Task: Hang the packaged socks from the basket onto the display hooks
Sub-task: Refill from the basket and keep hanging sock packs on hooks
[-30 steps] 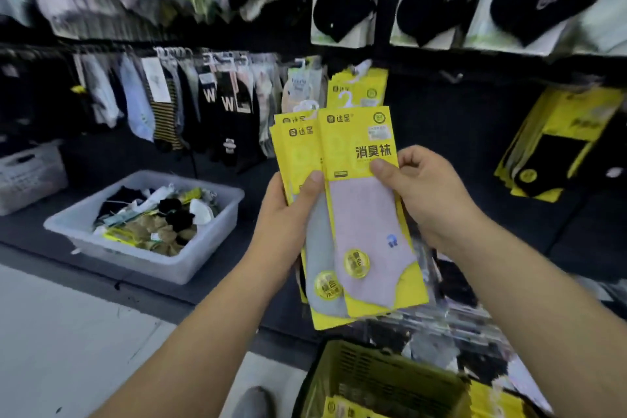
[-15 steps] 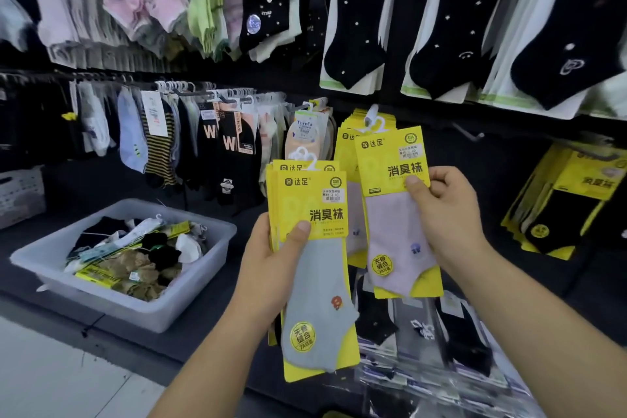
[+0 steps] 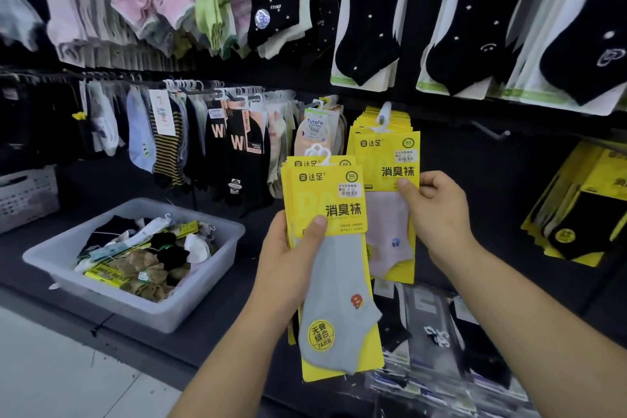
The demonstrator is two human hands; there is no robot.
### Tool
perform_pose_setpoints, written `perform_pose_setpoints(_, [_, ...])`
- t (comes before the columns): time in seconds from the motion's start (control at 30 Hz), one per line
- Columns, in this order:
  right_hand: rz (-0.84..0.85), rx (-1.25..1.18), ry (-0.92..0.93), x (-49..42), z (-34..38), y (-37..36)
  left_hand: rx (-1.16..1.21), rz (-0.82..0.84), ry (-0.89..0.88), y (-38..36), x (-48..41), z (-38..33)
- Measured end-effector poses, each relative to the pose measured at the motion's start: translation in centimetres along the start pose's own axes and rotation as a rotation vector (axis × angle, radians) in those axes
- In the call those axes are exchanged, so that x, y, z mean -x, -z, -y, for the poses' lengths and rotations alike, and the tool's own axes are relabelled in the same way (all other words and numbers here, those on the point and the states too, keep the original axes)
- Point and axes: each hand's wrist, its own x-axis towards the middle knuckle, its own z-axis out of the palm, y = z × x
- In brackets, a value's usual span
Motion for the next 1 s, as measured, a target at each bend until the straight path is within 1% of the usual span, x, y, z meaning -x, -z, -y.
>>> perform_pose_setpoints(0.13, [-0.009,-0.007,-0.058,0.0,-1.1,0.0,0.013,0.005,-0.003,-0.3,-0.1,0.0])
perform_pose_setpoints(0.23, [-0.087,0.068,-0.031,0.6,-1.1,0.3,0.013,0.019,0.005,-0.5,-0.1,0.1])
perform_pose_setpoints(0.27, [-0.080,0.061,-0.024,1.0,-0.9,0.3,0.014,0.022,0.005,-0.6,-0.1,0.1])
perform_pose_setpoints(0.3, [-0.037,0.027,-0.019,1.5,-0.4,0.2,0.016,0.025,0.003,-0.7,-0.1,0.1])
perform_pose_setpoints(0.37, [0.116,-0.078,-0.019,3.1,0.9,-0.3,0.024,0.030,-0.004,-1.0,0.1,0.1])
perform_pose_setpoints(0.43, [0.249,-0.101,0.011,4.5,2.0,-0.9,0.040,0.044,-0.007,-1.2,0.3,0.2])
perform_pose_setpoints(0.53, [0.291,-0.035,0.053,5.1,2.3,-1.4,0.071,0.054,-0.012,-1.5,0.8,0.4])
perform_pose_setpoints(0.63, [0.326,-0.097,-0.005,4.9,2.1,-1.0,0.103,0.056,-0.010,-1.4,1.2,0.4])
perform_pose_setpoints(0.7, [0.301,-0.163,-0.060,4.6,2.0,-0.6,0.094,0.043,-0.012,-1.4,1.1,0.2])
perform_pose_setpoints(0.77, [0.216,-0.201,-0.080,3.9,1.9,-0.1,0.043,0.013,-0.032,-1.2,0.8,0.3])
perform_pose_setpoints(0.9, [-0.031,-0.175,-0.011,1.9,1.8,1.4,-0.013,-0.018,-0.058,-0.6,0.3,0.5])
perform_pose_setpoints(1.0, [-0.063,-0.109,0.053,0.7,2.0,1.8,-0.043,-0.019,-0.065,-0.2,0.2,0.4])
